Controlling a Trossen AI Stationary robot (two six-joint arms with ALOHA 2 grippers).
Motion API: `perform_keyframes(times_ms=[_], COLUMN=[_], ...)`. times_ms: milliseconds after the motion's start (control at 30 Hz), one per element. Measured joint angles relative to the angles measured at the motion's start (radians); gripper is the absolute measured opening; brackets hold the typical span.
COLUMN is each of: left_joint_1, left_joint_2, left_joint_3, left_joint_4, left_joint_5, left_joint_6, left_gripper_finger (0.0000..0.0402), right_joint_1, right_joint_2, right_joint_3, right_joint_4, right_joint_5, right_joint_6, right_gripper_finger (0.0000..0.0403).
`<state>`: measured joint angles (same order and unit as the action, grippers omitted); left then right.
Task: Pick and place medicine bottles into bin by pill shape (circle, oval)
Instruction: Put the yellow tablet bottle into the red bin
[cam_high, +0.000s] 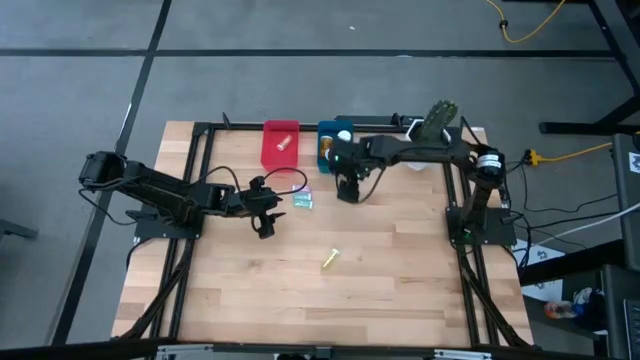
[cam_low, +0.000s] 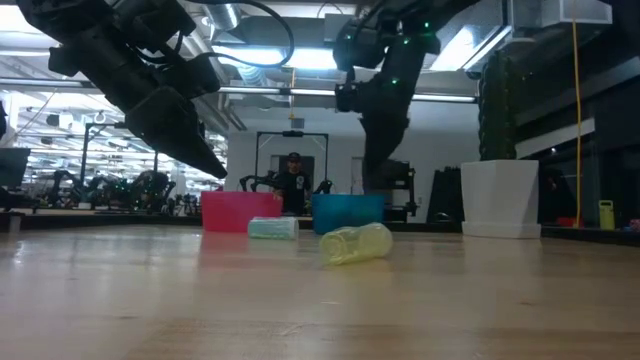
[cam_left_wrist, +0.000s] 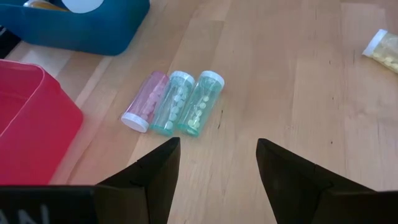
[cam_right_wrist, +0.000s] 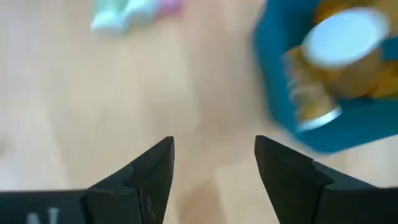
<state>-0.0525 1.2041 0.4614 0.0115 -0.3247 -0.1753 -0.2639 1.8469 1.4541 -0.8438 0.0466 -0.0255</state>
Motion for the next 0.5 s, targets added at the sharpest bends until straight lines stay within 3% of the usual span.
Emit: perform_keyframes(times_ms=[167,500], left_joint_1=[0.000,0.000], left_joint_2=[0.000,0.000], left_joint_3=[0.000,0.000], left_joint_4=[0.000,0.000], left_joint_5=[0.000,0.000], left_joint_6=[0.000,0.000], left_gripper_finger=[0.0206,0.0206], right_joint_1=[0.089,0.295], right_joint_2=[0.000,0.001], right_joint_3=[-0.018,-0.084], right_joint_4=[-0.057,-0.024], right_joint_5=[0.002,-0.011], right_joint_6=[0.075,0.073], right_gripper_finger=[0.0225,0.0225])
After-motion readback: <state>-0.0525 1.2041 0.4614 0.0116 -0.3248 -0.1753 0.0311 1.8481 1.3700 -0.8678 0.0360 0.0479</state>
